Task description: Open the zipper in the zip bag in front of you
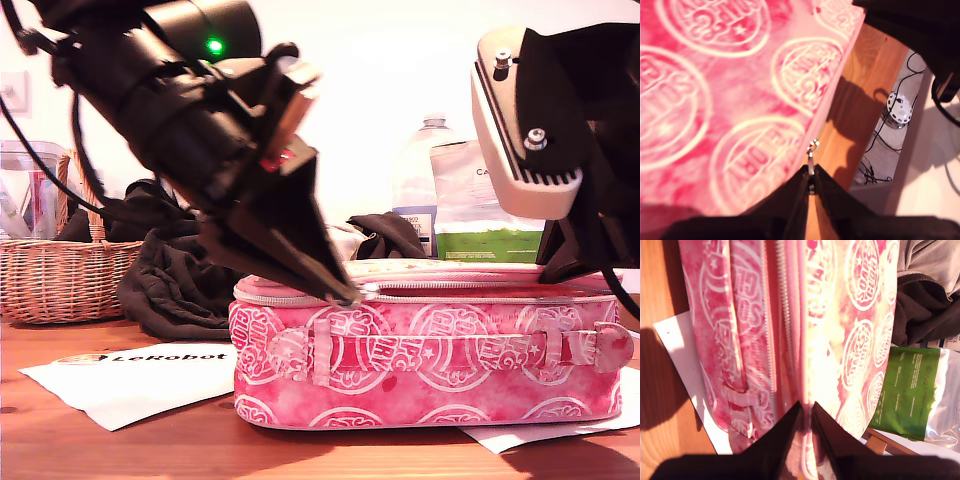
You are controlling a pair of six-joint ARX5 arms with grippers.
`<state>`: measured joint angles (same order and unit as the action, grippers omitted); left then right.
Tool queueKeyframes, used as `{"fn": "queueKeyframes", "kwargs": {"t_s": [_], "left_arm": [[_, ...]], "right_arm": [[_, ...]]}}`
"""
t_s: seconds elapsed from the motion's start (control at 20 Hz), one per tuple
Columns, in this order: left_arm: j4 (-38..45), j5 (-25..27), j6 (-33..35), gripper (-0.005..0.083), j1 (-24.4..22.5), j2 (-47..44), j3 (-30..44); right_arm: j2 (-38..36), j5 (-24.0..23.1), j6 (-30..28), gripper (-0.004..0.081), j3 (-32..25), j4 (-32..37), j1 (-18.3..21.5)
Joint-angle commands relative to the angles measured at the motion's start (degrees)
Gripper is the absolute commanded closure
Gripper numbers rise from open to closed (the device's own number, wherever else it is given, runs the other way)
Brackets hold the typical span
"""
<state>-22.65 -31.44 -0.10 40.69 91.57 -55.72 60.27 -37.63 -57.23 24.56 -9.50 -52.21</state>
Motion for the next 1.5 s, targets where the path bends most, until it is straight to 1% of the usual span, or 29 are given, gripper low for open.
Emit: {"fn": "queueKeyframes", "kwargs": {"t_s": [0.0, 0.35, 0.45, 0.6, 0.75, 0.85, 1.0, 1.1, 1.15, 1.2, 1.35, 1.45], "left_arm": [[-2.7, 0.2, 1.3, 0.0796, -1.8, -1.6, 0.8], [-7.5, 0.7, 4.5, 0.0796, -5.6, -4.0, 0.8], [-8.7, 1.5, 4.9, 0.0796, -7.0, -5.0, 0.8], [-10.7, 3.5, 6.5, 0.0796, -8.5, -5.1, 0.8], [-11.3, 6.4, 6.7, 0.0796, -8.7, -5.1, 0.8], [-12.5, 8.7, 8.1, 0.0796, -9.1, -5.1, 0.8], [-12.5, 11.9, 8.1, 0.0796, -9.9, -5.1, 0.8], [-12.3, 11.6, 8.1, 0.0796, -10.3, -5.1, 0.8], [-12.1, 10.8, 8.1, 0.0796, -10.3, -5.1, 0.8], [-12.0, 10.3, 8.1, 0.0796, -10.3, -5.1, 0.8], [-11.4, 9.6, 8.1, 0.0796, -10.2, -5.1, 0.8], [-11.3, 9.6, 8.1, 0.0796, -10.2, -5.1, 0.8]], "right_arm": [[0.3, -1.7, 0.3, 0.0782, -0.5, -1.8, 1.4], [0.3, -1.3, 0.4, 0.0782, -0.5, -2.8, 1.4], [0.3, -1.3, 0.4, 0.0782, -0.5, -3.1, 1.4], [0.3, -1.2, 0.4, 0.0782, -0.5, -3.3, 1.4], [0.3, -1.2, 0.4, 0.0782, -0.5, -4.2, 1.4], [0.3, -1.2, 0.4, 0.0782, -0.5, -4.9, 1.4], [0.3, -0.3, 0.4, 0.0782, -0.5, -4.9, 1.4], [0.3, 0.0, 0.5, 0.0782, -0.5, -4.5, 1.4], [0.3, 0.1, 0.5, 0.0771, -0.5, -4.3, 1.4], [0.3, 0.1, 0.6, 0.0727, -0.5, -3.9, 1.4], [0.3, -0.2, 2.0, 0.0540, -0.4, -1.9, 1.4], [0.3, -0.2, 2.9, 0.0488, -0.4, 0.1, 1.2]]}}
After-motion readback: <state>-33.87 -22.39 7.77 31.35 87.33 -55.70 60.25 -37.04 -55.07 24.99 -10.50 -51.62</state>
